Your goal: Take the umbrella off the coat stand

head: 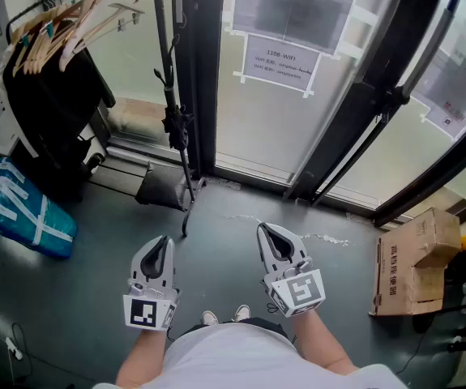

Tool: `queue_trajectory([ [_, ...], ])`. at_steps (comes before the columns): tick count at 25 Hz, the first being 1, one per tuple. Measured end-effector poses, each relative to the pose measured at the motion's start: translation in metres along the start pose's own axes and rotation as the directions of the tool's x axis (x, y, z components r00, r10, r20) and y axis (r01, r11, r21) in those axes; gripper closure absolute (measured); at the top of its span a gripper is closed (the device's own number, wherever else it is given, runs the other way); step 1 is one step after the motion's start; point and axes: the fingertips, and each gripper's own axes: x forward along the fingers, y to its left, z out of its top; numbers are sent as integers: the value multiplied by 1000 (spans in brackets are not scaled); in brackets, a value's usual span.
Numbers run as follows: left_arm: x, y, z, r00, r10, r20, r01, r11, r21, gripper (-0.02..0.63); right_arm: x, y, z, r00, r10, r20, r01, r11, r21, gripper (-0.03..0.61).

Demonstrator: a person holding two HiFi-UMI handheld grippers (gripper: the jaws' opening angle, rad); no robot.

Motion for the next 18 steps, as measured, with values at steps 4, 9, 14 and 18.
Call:
queue_trajectory([
  [4, 4, -3, -3, 1000, 0, -7, 0, 1000, -6, 575, 0, -3, -3, 1000, 5, -1, -5, 1000, 14, 561],
  [9, 9, -10, -9, 1000, 3, -24, -3, 1000, -6, 575, -12, -13, -12, 1000, 22, -9, -21, 998, 58, 561],
  [14, 21, -25, -5, 1000, 19, -14, -19, 1000, -9, 575, -29, -25, -20, 999, 40, -22, -39, 998, 54, 561],
  [18, 24, -34, -11, 999, 41, -21, -42, 999, -18, 575, -36, -31, -28, 997, 65, -29, -62, 993, 99, 560],
])
